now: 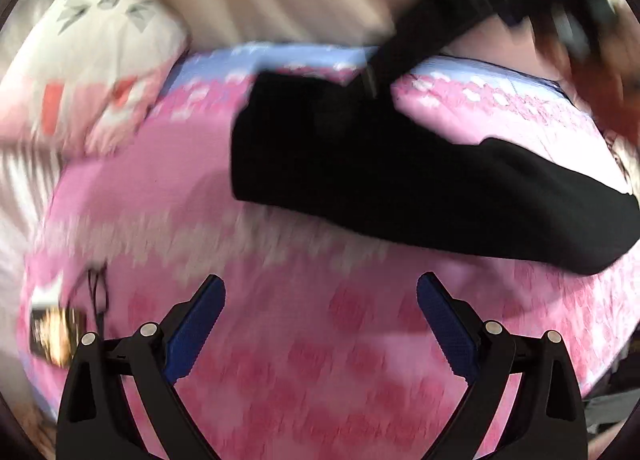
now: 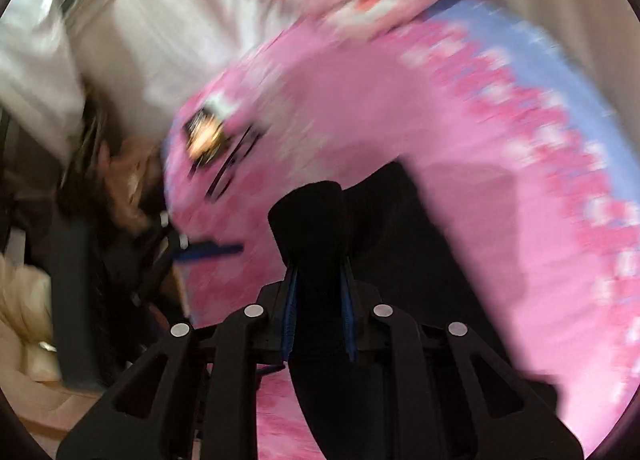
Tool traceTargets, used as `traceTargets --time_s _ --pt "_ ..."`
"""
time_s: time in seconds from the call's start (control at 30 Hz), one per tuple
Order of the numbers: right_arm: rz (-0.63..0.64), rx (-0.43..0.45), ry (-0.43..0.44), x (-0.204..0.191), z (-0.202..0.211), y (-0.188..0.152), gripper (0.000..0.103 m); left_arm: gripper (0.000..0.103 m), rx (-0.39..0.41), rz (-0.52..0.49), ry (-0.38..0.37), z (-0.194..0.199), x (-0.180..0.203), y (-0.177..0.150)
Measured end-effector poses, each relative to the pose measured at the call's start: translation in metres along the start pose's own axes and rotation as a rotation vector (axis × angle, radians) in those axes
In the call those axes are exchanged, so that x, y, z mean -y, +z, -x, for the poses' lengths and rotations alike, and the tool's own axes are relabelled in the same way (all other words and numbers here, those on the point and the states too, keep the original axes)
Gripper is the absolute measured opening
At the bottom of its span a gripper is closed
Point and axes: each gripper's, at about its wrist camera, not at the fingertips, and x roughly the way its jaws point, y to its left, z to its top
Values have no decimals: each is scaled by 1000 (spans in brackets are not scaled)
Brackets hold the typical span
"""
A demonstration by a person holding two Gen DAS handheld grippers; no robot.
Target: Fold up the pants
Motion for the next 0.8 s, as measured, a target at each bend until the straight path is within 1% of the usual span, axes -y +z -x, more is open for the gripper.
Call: traceTargets --time_s 0.07,0.13,0.17,0.2,0.23,0.27,0.3,0.33,0.37,0.43,0.5,0.53,0.57,0.67,0.7,0.77,0.8 --pt "1 -50 7 -3 -40 -13 20 95 -50 32 39 5 -15 -25" --pt "5 -55 -22 -2 -56 -23 21 95 -102 41 78 7 -25 -42" --pt "-3 -29 -19 0 -54 -27 23 95 -123 44 105 7 -29 -49" --pt "-21 -5 -19 2 -49 -29 27 95 -140 54 129 9 -34 -57" --pt "-30 5 -24 4 -47 -30 35 95 -145 66 138 9 -39 -61" --pt "-31 16 -36 4 -45 -31 39 95 -146 79 143 10 -41 -62" --pt "-28 13 -37 4 -46 -30 38 95 -145 102 142 9 -43 -63" --pt "-30 2 -31 4 -48 -30 36 95 -141 125 139 8 -45 -62" --pt "-44 -8 -7 5 -51 -28 18 95 -139 138 137 7 -46 -61" --pt "-50 -15 11 5 -49 -24 12 95 -131 165 129 2 -45 -55" --pt "-48 12 36 10 -24 -20 7 95 -110 166 113 3 -41 -45" --pt "-57 36 37 16 -8 -17 6 95 -92 161 102 6 -37 -42" --pt "-79 77 30 28 17 -12 6 95 -76 153 89 8 -33 -38" --pt "-116 182 -23 58 80 5 6 95 -39 100 33 4 -21 -20" --pt "-116 204 -52 65 97 11 6 95 -22 67 31 -1 -14 -9" --pt "-92 218 -106 76 122 24 6 95 12 5 3 -12 1 12" --pt "-80 215 -130 80 129 29 6 95 36 -30 -19 -22 12 28"
